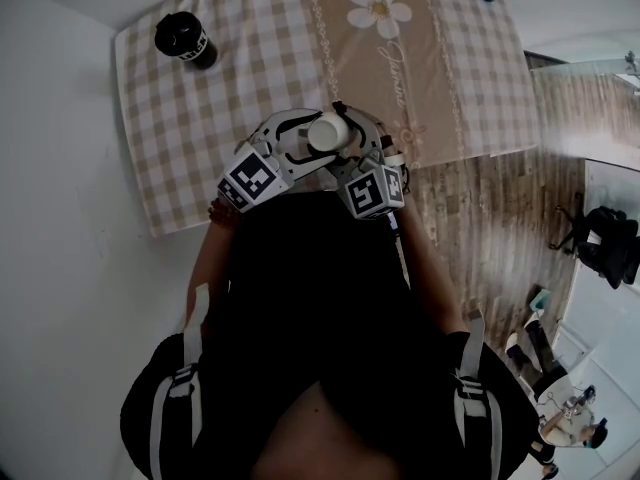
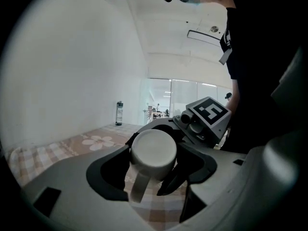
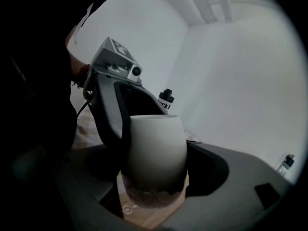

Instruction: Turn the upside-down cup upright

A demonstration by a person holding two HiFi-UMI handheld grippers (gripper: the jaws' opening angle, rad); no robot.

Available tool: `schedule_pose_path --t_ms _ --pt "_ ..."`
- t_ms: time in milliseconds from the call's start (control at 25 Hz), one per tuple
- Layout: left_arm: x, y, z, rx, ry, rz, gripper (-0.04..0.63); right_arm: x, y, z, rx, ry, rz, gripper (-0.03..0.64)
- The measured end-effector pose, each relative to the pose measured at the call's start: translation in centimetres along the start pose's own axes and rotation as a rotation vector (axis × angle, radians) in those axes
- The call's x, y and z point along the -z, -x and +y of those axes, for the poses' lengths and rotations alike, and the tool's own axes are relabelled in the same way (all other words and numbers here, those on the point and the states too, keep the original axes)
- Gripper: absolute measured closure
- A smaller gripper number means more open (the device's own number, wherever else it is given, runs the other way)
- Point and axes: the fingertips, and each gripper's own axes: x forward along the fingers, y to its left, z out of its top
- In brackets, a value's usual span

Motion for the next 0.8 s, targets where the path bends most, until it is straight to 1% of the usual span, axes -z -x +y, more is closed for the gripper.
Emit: schedule_pose_path --t_ms 80,160,280,440,600,800 --pt "0.27 -0.16 0.11 -0.016 -0.024 0.025 0.278 -0.03 -0.03 -0.05 0.002 0.032 0.012 0.221" --pt "0.56 -0.31 0.30 -0.026 -0.031 0.042 0.270 -0.14 -0.10 -0.07 0.005 0.057 0.022 0.222" --pt "0.54 -0.17 0.47 -0.020 -0.023 0.035 0.268 -0.30 -0.23 -0.06 0.005 0.086 0.029 0.222" --pt "0.30 0.06 0.36 -0.022 -0.037 0.022 0.272 -0.55 -0.14 0.01 0.001 0.105 0.018 0.222" --pt "0.07 0.43 0.51 -0.034 -0.008 -0.004 0.273 -0.95 -0.13 0.15 -0.021 0.112 -0.014 0.219" --pt "0.61 -0.05 0.81 -0.080 0.020 0.019 0.273 -0.35 -0.45 0.13 -0.034 0.139 -0.006 0.215"
